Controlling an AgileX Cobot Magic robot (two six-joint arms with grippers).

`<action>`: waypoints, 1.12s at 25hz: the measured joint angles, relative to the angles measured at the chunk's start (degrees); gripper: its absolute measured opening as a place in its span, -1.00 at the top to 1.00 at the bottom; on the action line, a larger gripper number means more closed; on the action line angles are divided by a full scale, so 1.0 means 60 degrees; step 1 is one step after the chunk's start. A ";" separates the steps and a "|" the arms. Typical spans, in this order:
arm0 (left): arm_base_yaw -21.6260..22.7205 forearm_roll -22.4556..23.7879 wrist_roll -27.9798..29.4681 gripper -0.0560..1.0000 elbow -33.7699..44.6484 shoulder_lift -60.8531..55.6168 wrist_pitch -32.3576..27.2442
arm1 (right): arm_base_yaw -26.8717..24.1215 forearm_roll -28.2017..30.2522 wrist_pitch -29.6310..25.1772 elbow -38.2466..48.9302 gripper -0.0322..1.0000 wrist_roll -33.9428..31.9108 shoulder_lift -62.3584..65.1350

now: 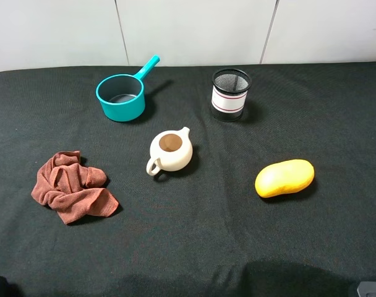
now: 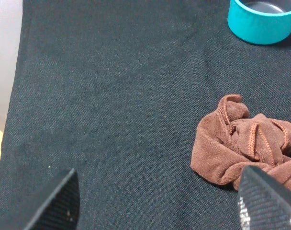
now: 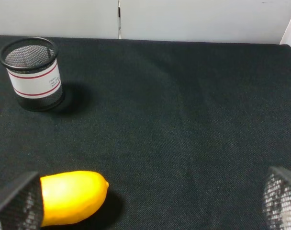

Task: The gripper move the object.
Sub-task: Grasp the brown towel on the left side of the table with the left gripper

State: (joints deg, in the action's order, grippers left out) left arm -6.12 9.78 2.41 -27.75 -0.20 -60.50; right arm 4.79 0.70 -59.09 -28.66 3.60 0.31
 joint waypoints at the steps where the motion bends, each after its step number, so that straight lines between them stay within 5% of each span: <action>1: 0.0000 0.0000 0.0000 -0.38 0.0000 0.0000 0.0000 | 0.0000 0.0000 0.0000 0.0000 -0.41 0.0000 0.0000; 28: 0.0000 0.0000 0.0000 -0.38 0.0000 0.0000 0.0000 | 0.0000 0.0000 0.0000 0.0000 -0.41 0.0000 0.0000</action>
State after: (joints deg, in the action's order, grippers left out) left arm -6.12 9.78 2.41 -27.75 -0.20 -60.50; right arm 4.79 0.70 -59.09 -28.66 3.60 0.31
